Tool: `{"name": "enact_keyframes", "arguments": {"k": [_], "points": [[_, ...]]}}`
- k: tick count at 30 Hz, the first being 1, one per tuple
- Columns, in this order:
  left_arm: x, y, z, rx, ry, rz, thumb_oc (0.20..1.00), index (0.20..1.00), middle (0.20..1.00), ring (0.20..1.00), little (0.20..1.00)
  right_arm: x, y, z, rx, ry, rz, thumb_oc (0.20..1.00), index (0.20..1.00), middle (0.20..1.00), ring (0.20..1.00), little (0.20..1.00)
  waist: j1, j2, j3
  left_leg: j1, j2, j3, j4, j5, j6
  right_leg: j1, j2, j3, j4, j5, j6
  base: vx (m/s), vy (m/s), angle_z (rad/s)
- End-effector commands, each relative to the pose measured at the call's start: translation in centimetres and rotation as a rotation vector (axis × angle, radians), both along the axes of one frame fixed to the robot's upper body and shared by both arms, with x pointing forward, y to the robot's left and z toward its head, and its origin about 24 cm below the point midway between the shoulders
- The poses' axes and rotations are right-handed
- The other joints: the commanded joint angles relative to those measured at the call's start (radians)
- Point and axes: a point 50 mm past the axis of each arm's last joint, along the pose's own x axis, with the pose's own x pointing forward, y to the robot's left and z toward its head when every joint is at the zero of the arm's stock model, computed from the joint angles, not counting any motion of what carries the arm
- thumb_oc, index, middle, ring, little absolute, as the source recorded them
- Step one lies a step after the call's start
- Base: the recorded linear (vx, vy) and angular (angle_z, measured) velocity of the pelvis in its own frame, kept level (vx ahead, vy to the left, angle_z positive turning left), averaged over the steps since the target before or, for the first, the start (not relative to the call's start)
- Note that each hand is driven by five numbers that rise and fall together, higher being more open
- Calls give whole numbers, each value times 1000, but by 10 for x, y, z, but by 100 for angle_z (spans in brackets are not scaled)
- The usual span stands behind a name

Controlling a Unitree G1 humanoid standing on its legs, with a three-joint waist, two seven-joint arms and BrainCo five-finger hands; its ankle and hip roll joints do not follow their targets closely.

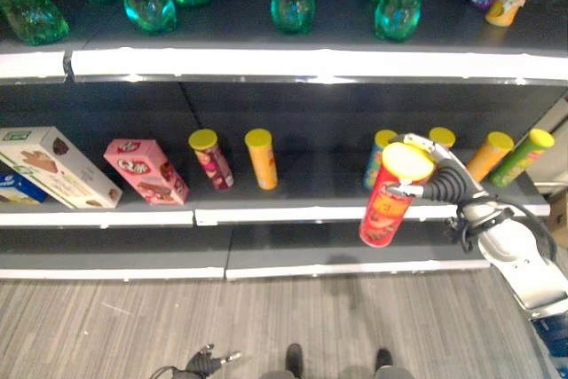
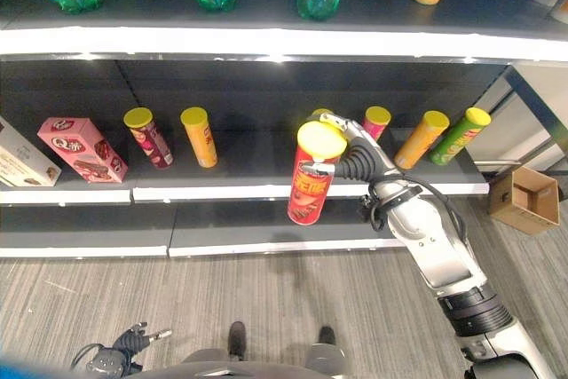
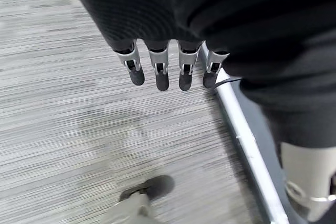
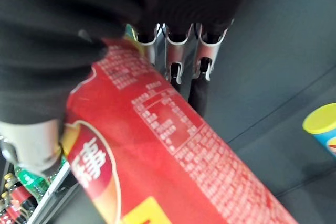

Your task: Put the goods on the table back onto the shelves and tidy them up.

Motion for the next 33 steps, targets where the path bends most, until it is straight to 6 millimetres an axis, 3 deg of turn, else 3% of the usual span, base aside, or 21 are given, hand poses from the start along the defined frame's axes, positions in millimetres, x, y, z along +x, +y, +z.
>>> {"name": "enact_keyframes", "arguments": {"k": [1,9,17,22,24,28,29,33], "points": [[21,-7,3,-16,-52,-51,1000,1000,1000,1000,1000,7,-7,28,-51,-131,-29,200,200,200,200,200,3,42,-15,-17,65,-37,54,-87,-84,-68,65,86,99,-126,-20,80,25,-2],[20,-15,1,-31,-68,-31,1000,1000,1000,1000,1000,16,4,13,-113,-114,-48,200,200,200,200,200,29,35,-31,4,68,-78,42,-85,-93,2,57,48,19,-113,-17,95,-66,15],[1,-12,-3,-11,-13,-8,1000,1000,1000,1000,1000,37,13,0,-211,-107,-112,200,200,200,200,200,77,44,-28,8,81,-132,33,-73,-113,37,56,-14,28,-154,-29,84,-114,30],[1,-14,-3,-22,-26,9,1000,1000,1000,1000,1000,52,-8,3,-232,-138,-253,200,200,200,200,200,112,70,-6,-36,86,-203,22,-35,-143,25,51,-111,73,-191,-42,39,-151,65],[5,-19,-2,-43,-46,10,1000,1000,1000,1000,1000,57,-31,6,-231,-154,-378,200,200,200,200,200,128,93,5,-75,89,-216,18,-11,-155,23,39,-191,95,-213,-52,24,-115,98],[-1,-25,-5,-53,-25,12,1000,1000,1000,1000,1000,60,-50,10,-217,-194,-505,200,200,200,200,200,131,114,0,-96,90,-203,18,3,-157,41,31,-253,103,-229,-54,54,-66,99],[-8,-29,-8,-55,-7,4,1000,1000,1000,1000,1000,65,-63,7,-202,-212,-609,200,200,200,200,200,139,125,-6,-94,91,-202,15,5,-157,55,32,-271,106,-236,-53,128,-64,50],[-8,-31,-8,-45,-16,-10,1000,1000,1000,1000,1000,76,-77,4,-130,-242,-782,200,200,200,200,200,159,136,-10,-88,84,-211,8,9,-156,68,35,-278,100,-241,-54,72,-38,19]]}}
